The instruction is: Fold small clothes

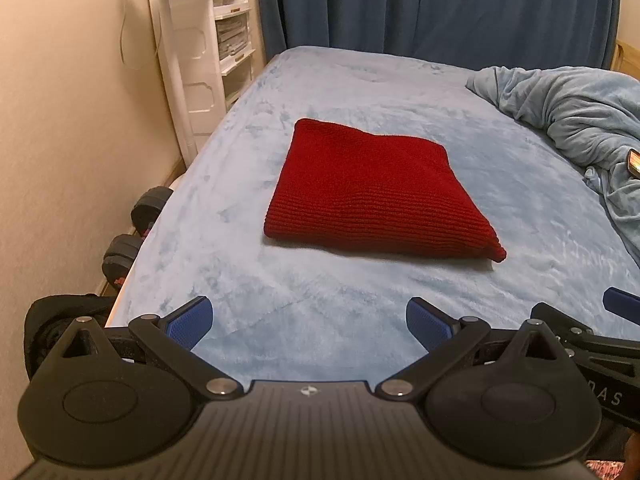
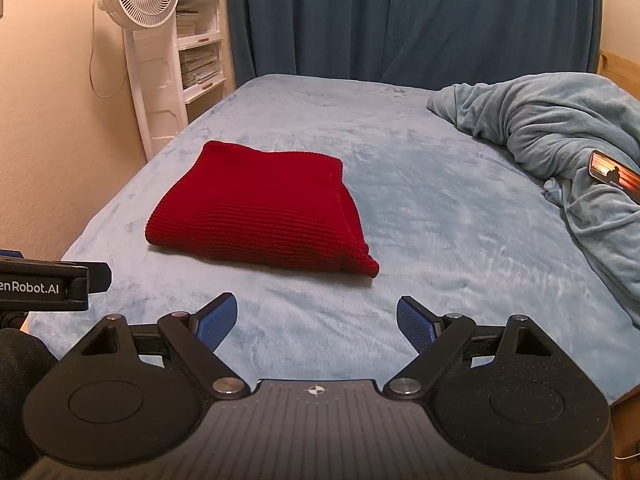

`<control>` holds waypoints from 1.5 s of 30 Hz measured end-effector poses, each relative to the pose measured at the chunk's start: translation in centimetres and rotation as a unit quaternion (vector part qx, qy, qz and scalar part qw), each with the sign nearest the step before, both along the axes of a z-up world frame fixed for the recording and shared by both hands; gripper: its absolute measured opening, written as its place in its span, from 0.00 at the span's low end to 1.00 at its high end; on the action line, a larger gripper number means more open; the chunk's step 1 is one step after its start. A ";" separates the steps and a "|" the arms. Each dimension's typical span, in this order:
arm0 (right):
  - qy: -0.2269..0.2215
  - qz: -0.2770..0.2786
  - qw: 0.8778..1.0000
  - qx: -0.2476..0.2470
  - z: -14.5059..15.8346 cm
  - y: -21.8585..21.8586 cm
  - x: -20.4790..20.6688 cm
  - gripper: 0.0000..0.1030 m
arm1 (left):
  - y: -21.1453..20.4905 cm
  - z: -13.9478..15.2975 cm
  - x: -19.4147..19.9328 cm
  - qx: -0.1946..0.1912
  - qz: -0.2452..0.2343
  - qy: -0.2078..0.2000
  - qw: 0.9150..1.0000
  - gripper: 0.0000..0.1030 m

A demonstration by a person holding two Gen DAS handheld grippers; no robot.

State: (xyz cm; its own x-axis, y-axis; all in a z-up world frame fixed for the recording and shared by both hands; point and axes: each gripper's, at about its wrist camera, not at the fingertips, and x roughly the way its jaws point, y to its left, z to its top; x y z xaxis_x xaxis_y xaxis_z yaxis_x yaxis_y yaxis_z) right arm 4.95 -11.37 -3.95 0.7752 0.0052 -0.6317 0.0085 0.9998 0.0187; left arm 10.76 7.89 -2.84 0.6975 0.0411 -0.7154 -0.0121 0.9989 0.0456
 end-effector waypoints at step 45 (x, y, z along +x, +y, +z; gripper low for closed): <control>0.002 0.004 1.000 0.000 -0.4 0.4 0.1 0.85 | 0.5 -0.2 0.1 0.008 -0.001 0.003 1.000 1.00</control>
